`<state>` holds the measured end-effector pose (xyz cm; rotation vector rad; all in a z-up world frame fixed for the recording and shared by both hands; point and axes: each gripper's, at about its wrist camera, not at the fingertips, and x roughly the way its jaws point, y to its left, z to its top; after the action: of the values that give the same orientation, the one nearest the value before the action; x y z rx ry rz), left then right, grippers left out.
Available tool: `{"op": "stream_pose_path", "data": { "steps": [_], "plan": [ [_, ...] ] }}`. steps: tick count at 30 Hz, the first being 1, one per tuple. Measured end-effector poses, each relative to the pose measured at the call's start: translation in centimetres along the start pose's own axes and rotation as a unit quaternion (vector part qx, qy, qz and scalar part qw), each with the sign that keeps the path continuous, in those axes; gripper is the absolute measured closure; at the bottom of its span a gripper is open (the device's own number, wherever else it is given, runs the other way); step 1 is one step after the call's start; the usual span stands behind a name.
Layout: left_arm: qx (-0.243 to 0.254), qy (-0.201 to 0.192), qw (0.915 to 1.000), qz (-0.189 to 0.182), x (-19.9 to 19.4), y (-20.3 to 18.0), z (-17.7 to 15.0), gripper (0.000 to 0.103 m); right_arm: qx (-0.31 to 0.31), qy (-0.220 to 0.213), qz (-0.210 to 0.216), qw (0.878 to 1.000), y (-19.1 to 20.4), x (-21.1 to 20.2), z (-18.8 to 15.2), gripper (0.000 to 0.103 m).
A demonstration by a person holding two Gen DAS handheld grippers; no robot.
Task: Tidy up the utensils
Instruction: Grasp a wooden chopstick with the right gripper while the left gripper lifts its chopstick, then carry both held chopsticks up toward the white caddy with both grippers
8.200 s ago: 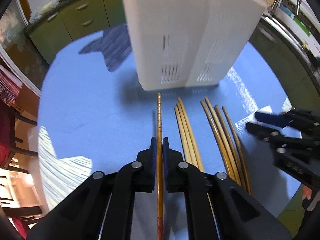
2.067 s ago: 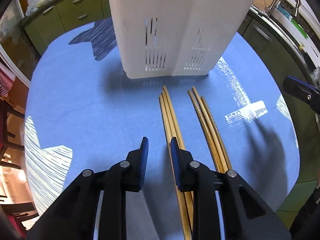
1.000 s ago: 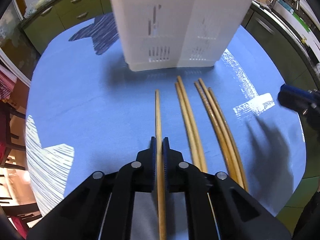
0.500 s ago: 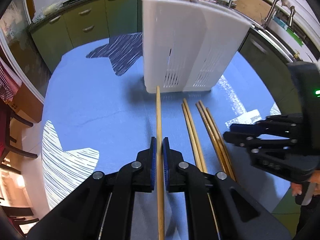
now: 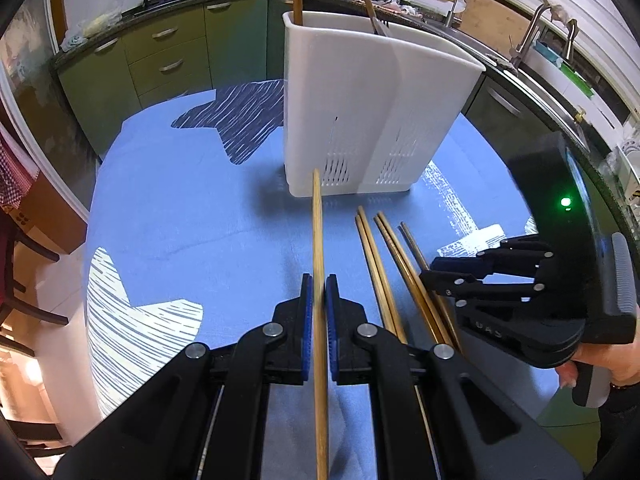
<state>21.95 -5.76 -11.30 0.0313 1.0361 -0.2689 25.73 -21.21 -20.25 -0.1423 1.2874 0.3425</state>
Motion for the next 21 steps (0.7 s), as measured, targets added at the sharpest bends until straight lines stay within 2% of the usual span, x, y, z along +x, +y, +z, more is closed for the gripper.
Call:
{"op": "stream_pose_path", "data": {
  "steps": [1,2,6,10,21],
  "plan": [
    [0.0,-0.001,1.0,0.0,0.0,0.0,0.0,0.097,0.0,0.0,-0.003,1.0,0.1,0.0,0.2,0.089],
    [-0.001,-0.001,1.0,0.0,-0.1,0.1,-0.1,0.097,0.0,-0.003,-0.008,1.0,0.2,0.1,0.4,0.094],
    [-0.001,-0.008,1.0,-0.001,-0.7,0.3,-0.1,0.097,0.002,-0.009,-0.009,1.0,0.2,0.1,0.4,0.097],
    [-0.001,-0.016,0.9999,-0.003,-1.5,0.5,-0.1,0.097,0.01,-0.03,0.012,0.999,-0.2,-1.4,0.0,0.097],
    [0.011,-0.046,0.9989,-0.007,-4.6,-0.1,-0.4,0.097,0.009,-0.137,0.034,0.99,-1.0,-10.7,-3.0,0.097]
  ]
}}
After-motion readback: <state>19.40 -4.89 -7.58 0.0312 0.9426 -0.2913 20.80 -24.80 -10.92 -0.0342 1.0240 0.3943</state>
